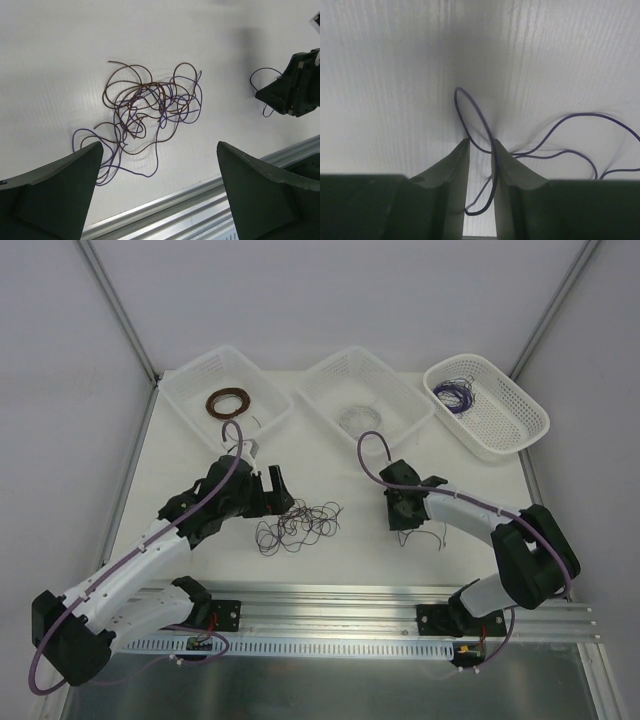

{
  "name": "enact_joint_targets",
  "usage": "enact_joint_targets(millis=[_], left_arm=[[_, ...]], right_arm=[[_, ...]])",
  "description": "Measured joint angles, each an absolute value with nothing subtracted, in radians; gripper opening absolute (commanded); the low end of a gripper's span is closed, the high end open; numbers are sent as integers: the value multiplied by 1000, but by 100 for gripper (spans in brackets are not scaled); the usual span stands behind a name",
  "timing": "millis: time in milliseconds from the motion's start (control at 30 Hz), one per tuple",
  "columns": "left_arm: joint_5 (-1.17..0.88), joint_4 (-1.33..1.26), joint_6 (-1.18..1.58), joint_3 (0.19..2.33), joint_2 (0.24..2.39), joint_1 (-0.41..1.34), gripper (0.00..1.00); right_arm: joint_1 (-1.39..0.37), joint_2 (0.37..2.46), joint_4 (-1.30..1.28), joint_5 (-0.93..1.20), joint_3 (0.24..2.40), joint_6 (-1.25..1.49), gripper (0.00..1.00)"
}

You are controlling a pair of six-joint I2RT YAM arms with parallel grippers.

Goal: Untangle the cables

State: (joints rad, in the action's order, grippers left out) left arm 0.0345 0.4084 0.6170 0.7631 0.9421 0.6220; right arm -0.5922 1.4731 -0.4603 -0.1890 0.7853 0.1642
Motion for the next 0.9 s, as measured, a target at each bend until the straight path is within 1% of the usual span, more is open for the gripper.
enact_joint_targets(millis=[33,100,133,233,367,500,700,900], left_arm=[[36,418,603,780,930,615,99],[43,438,567,811,906,604,99],[53,449,550,825,894,596,99],[101,463,493,850,862,583,99],[196,471,401,858,825,574,99],[283,472,337,852,813,563,99],[350,470,282,795,798,554,99],[408,473,258,770,778,551,99]], right_arm=[[-592,1480,-461,-187,792,163,19],[-592,1496,-460,-184,803,159,12],[-592,1503,-461,-182,808,158,5],[-592,1511,-467,-180,815,152,1],[-592,1501,-496,-183,834,141,1],[-591,1434,-601,-230,919,113,1],[-530,1306,-722,-334,1234,38,1],[-368,1283,-760,-408,1531,-44,1]])
